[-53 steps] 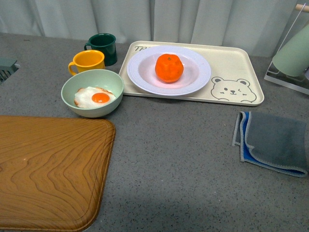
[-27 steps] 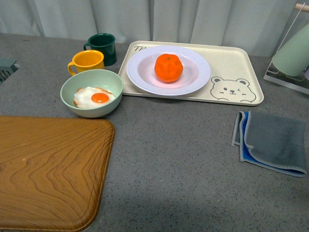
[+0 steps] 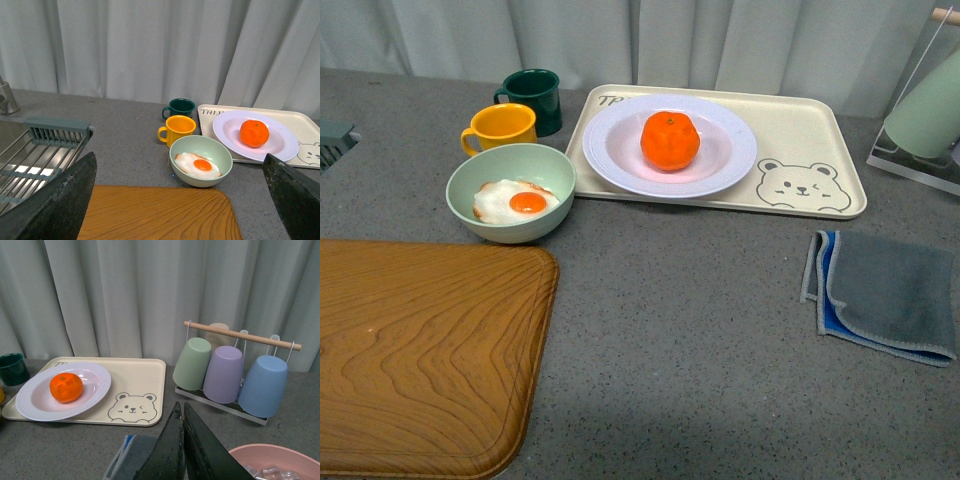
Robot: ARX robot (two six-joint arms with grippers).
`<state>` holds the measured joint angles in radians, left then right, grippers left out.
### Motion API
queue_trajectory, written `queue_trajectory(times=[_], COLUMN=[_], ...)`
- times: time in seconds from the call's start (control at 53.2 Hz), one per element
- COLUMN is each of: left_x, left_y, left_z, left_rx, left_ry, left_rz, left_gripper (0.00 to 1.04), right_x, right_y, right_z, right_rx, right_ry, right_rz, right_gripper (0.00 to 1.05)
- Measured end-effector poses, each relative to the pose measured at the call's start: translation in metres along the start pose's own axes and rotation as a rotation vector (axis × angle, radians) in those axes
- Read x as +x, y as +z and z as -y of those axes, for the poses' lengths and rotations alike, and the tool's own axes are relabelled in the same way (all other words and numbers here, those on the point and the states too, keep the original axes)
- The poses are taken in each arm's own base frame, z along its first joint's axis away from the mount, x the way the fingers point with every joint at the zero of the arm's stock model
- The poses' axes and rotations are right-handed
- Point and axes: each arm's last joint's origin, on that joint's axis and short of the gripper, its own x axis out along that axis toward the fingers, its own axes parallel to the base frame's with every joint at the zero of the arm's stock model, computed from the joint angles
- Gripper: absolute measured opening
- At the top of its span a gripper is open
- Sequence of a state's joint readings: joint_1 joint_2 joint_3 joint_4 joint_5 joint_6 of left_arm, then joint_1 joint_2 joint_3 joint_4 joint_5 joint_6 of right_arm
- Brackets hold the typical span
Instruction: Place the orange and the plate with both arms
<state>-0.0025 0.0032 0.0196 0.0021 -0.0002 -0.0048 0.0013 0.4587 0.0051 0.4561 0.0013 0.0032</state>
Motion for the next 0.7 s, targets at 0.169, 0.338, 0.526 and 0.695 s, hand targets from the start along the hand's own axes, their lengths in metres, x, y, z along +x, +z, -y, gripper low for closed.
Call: queue_trajectory(times=[0.169,0.338,0.526,0.695], left_x=[0.0,0.0,0.0,0.0], left_y=[0.0,0.0,0.0,0.0], left_z=[0.0,0.0,0.0,0.0], left_rx=[0.0,0.0,0.0,0.0], left_ry=[0.0,0.0,0.0,0.0], left_rz=[0.0,0.0,0.0,0.0], left_gripper=[0.98,0.98,0.98,0.98], right_x=[-0.005,-0.01,-0.014,-0.017], right_y=[0.001,0.001,0.001,0.001], right_z=[0.0,0.0,0.0,0.0], right_rx=[0.0,0.0,0.0,0.0], right_ry=[0.0,0.0,0.0,0.0], right_rz=[0.003,0.006,0.006,0.006], right_gripper=[0.01,0.01,0.01,0.01])
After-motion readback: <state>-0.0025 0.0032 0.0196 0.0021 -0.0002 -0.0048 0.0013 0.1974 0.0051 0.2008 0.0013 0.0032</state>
